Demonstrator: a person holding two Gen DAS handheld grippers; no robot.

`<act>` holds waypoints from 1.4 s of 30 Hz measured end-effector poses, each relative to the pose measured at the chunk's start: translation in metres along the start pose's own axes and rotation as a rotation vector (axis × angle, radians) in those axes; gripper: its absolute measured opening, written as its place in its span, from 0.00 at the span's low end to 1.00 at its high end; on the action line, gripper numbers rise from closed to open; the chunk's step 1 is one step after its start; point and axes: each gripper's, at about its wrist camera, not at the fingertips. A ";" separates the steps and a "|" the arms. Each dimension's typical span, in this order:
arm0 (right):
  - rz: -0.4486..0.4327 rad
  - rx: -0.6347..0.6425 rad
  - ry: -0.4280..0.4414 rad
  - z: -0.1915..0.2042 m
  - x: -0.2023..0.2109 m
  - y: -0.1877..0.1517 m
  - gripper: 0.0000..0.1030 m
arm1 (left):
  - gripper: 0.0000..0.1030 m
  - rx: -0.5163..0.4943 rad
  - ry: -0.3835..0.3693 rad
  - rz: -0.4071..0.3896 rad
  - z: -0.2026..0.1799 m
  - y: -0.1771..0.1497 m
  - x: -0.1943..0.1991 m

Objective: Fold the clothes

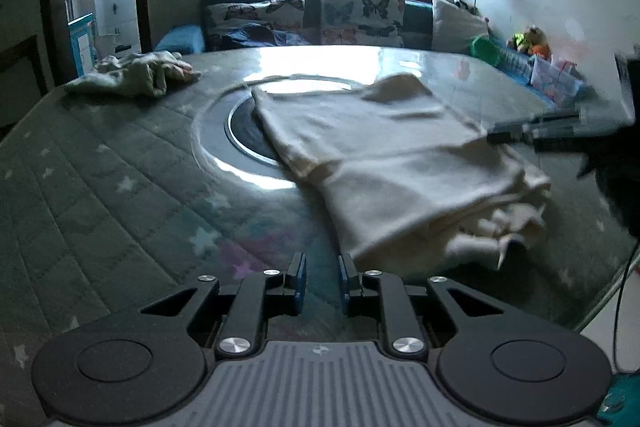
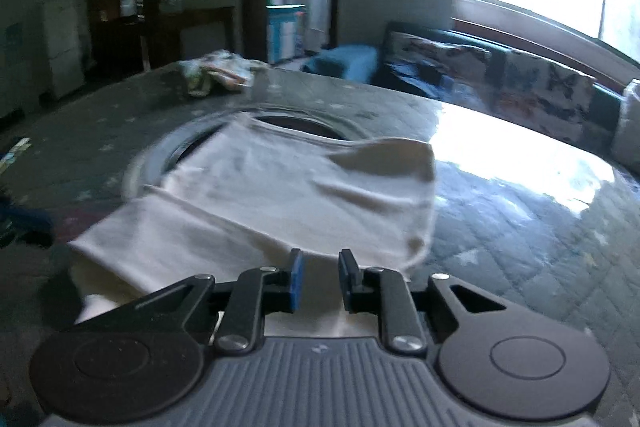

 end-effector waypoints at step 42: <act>0.061 -0.031 0.059 -0.001 -0.018 -0.002 0.36 | 0.29 0.080 -0.076 -0.043 -0.013 0.056 -0.080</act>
Point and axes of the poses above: each gripper's, at about its wrist camera, not at the fingertips, and x roughly against the way its jaws point, z to its left, y to its top, and after that the axes turned 11 degrees about -x, right-handed
